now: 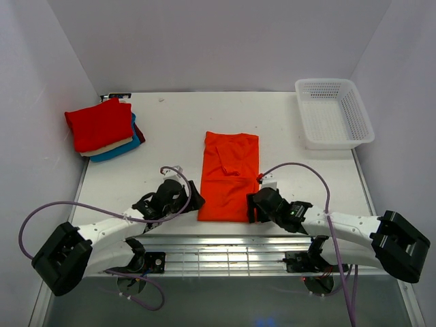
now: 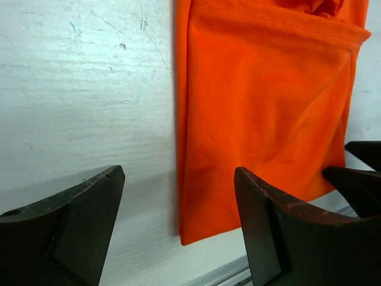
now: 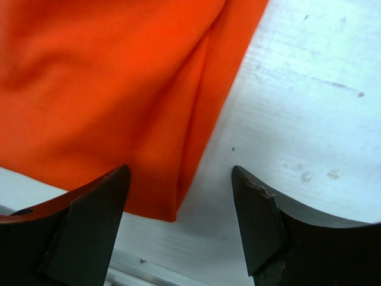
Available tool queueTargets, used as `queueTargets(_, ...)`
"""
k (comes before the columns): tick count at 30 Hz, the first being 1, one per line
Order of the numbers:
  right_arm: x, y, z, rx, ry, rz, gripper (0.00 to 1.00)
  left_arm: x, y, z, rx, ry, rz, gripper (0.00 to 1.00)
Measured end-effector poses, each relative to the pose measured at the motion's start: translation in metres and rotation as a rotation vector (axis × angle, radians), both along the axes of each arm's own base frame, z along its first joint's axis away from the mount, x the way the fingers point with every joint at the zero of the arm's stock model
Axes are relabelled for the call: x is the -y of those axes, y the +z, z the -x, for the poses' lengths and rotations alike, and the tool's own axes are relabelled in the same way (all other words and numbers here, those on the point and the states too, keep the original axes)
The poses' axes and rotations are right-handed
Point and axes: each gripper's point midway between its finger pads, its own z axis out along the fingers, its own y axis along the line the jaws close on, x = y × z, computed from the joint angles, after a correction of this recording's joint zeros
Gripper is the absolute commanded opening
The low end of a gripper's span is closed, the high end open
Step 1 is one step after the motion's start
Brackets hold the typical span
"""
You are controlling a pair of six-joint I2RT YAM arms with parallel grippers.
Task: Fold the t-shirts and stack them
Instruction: Grab one side of the 2/3 rectangular tshirt with both arms
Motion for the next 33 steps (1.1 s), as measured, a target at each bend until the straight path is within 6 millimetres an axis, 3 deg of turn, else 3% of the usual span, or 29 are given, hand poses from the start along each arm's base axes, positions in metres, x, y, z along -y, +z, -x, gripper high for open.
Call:
queueTargets(6,-0.003,0.0,0.012,-0.009,-0.048,-0.059,0.72,0.003,0.001,0.016,-0.034,0.005,0.062,0.84)
queueTargets(13,0.004,-0.004,0.018,-0.02,-0.086,-0.075,0.61,0.008,0.0,0.027,-0.059,-0.001,0.093,0.79)
queueTargets(21,-0.001,-0.006,0.021,-0.019,-0.091,-0.079,0.51,0.033,-0.003,0.044,-0.084,-0.047,0.083,0.75)
queueTargets(24,-0.004,-0.007,0.019,-0.015,-0.094,-0.085,0.42,0.038,-0.004,0.047,-0.09,-0.038,0.07,0.66)
queueTargets(29,-0.008,-0.008,0.018,-0.011,-0.103,-0.09,0.35,0.031,-0.009,0.049,-0.106,0.004,0.038,0.58)
queueTargets(33,-0.008,-0.008,0.019,-0.01,-0.105,-0.088,0.33,0.025,-0.01,0.052,-0.119,0.024,0.024,0.58)
